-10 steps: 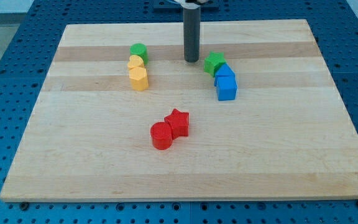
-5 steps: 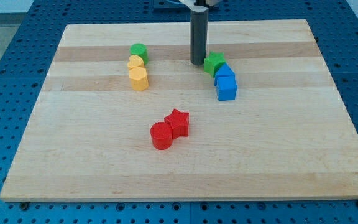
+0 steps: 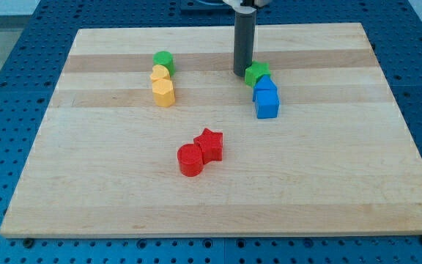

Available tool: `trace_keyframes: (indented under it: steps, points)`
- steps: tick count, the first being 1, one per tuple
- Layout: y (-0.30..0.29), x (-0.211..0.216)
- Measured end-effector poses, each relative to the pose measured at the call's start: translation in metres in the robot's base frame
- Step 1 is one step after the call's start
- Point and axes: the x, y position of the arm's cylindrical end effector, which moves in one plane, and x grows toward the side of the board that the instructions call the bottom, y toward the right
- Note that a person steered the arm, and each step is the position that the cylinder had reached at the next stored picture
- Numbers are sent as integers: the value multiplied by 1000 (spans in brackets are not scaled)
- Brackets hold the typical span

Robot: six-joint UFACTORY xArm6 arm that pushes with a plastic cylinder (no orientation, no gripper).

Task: Push the green star to the top of the triangle

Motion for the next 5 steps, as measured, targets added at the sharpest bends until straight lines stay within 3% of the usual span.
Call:
trace_keyframes:
  steps: [5]
  points:
    - [4,0]
